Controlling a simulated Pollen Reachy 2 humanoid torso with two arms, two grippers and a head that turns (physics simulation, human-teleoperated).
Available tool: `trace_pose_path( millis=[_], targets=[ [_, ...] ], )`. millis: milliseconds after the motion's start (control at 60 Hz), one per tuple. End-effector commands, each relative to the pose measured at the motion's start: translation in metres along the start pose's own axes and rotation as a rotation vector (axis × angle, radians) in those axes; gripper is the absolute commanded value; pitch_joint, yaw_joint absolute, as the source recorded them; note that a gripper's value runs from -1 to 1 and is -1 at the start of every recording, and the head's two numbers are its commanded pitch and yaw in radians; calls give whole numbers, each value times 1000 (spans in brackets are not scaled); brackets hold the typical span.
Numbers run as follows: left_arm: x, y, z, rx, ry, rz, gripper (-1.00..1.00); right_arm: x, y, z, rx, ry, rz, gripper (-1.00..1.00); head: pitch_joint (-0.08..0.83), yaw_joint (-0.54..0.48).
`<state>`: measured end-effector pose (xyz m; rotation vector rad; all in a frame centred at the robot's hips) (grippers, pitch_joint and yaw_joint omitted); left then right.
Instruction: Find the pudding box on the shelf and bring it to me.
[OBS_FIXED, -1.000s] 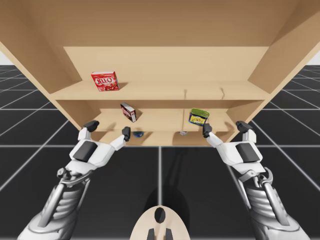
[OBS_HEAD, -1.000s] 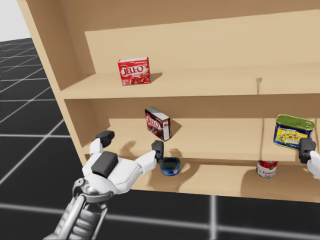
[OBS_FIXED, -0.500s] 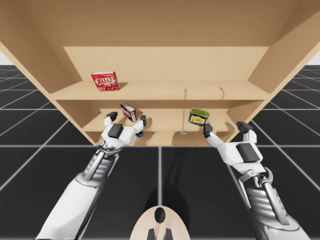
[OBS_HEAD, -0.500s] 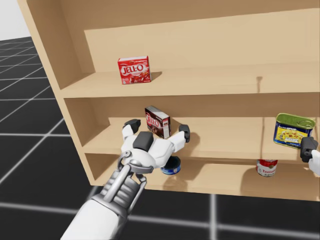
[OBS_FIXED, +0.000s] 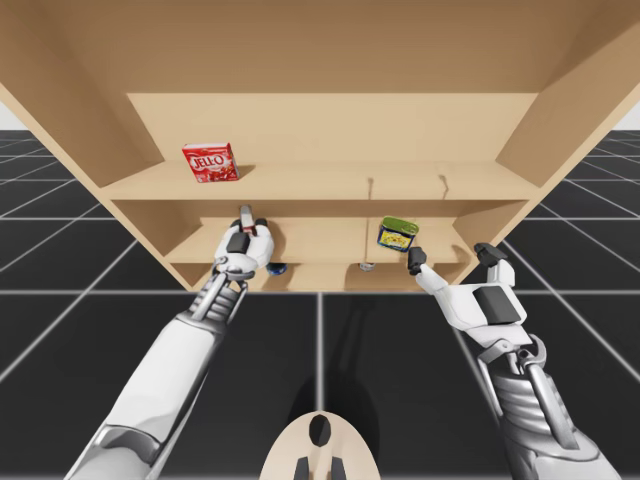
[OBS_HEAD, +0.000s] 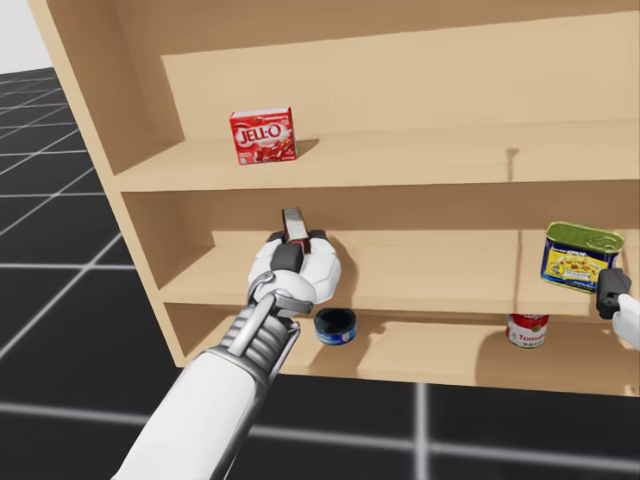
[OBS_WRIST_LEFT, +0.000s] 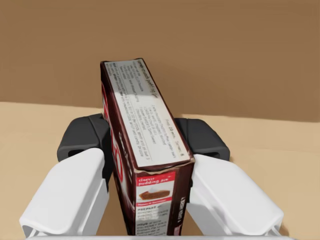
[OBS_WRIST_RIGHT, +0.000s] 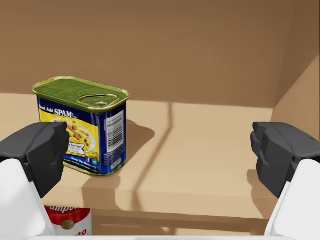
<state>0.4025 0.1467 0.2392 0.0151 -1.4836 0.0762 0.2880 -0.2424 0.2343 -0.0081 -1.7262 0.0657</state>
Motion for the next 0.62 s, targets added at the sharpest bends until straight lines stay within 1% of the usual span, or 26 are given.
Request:
trace_pose_path(
  millis=[17,100,117,217,233,267,283,383,400,450,467,517,533,567,583,617],
  targets=[
    [-8,-31,11,-47,27,89,1000,-1,0,0,-1,1,-4,-1000,402,216],
    [-4,-30,18,-53,5,84,1000,-1,0,0,0,1,-5,-1000,403,215],
    [-1,-29,21,-47,-14,77,1000,-1,0,0,-1,1,-4,-1000,404,214],
    [6,-26,32,-51,-47,71,1000,-1,0,0,-2,1,-5,-1000,404,213],
    [8,-25,38,-53,-61,63,1000,-1,0,0,-2,0,-4,-1000,404,213],
    [9,-23,42,-57,-66,61,1000,-1,0,0,-3,0,-3,-1000,403,212],
    [11,-21,49,-60,-75,50,1000,-1,0,-1,-3,1,-3,-1000,403,213],
    [12,-13,71,-69,-98,26,1000,-2,0,-1,-8,2,2,-1000,403,212],
    [13,-9,81,-70,-108,16,1000,-2,0,-1,-10,2,3,-1000,403,211],
    [12,-4,92,-79,-118,5,1000,-2,-1,0,-7,9,-4,-1000,402,209],
    [11,1,102,-85,-130,-13,1000,-1,-2,0,5,17,-19,-1000,401,205],
    [9,7,114,-87,-140,-26,1000,-1,-3,2,25,22,-37,-1000,401,203],
    [7,12,124,-92,-144,-33,1000,0,-4,3,47,9,-29,-1000,402,201],
    [6,16,131,-99,-143,-39,1000,0,-4,3,56,2,-35,-1000,401,200],
    [3,21,141,-103,-145,-51,1000,0,-4,3,51,7,-37,-1000,402,201],
    [2,24,147,-102,-148,-55,1000,0,-4,4,61,8,-38,-1000,403,202]
  ],
)
